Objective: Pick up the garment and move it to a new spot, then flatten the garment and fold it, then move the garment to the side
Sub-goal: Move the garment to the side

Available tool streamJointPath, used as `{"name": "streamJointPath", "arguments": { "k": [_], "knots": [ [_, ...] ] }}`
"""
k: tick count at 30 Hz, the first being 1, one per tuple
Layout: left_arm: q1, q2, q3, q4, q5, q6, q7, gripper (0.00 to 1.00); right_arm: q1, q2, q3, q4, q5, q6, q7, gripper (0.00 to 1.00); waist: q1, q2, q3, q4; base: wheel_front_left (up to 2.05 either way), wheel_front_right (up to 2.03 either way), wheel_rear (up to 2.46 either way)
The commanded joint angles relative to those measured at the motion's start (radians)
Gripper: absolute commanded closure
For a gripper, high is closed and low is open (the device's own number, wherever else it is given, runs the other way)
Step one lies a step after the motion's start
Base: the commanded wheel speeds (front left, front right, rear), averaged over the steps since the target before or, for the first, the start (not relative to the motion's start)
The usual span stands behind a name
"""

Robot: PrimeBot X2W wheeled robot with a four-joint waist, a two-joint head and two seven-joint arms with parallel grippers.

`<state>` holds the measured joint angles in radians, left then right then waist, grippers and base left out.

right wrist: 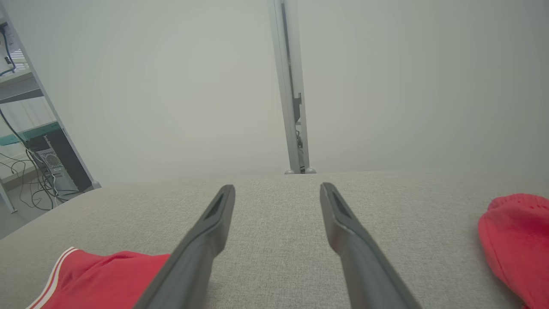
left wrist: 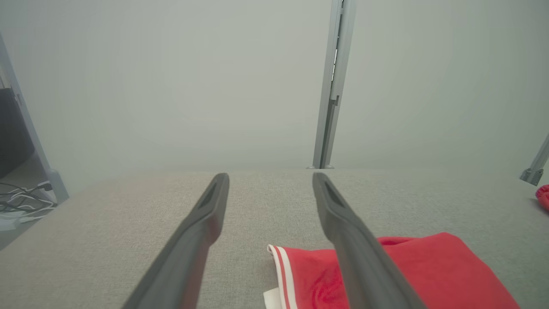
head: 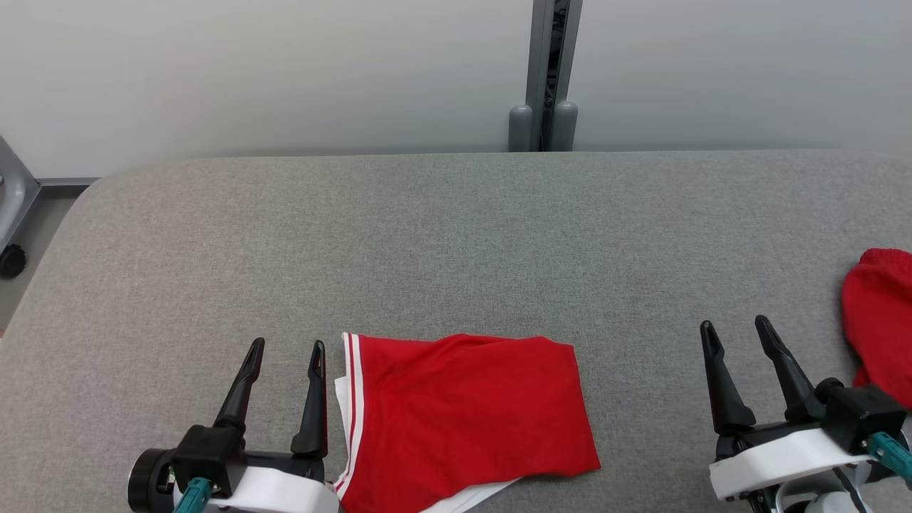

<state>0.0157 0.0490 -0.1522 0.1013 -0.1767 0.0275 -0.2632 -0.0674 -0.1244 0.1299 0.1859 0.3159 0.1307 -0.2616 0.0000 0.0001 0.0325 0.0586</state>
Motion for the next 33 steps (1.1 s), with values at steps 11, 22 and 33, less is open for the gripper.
{"name": "streamJointPath", "arguments": {
  "k": [11,22,33],
  "knots": [
    [-0.020,0.004,-0.001,0.001,-0.013,0.001,0.000,0.00,0.000,-0.007,0.006,0.032,0.020,0.000,-0.004,0.00,0.0000,-0.0001,0.010,0.005,0.00,0.00,0.00],
    [-0.036,0.004,-0.018,0.027,-0.020,-0.005,0.000,0.00,-0.070,-0.085,0.227,0.139,0.248,0.000,0.126,0.00,0.0000,-0.0001,0.030,0.031,0.00,0.00,0.00],
    [-0.049,0.004,-0.036,0.049,-0.016,-0.007,0.000,0.00,-0.186,-0.178,0.432,0.203,0.593,0.000,0.265,0.00,0.0000,-0.0001,0.046,0.073,0.00,0.00,0.00]
  ]
}}
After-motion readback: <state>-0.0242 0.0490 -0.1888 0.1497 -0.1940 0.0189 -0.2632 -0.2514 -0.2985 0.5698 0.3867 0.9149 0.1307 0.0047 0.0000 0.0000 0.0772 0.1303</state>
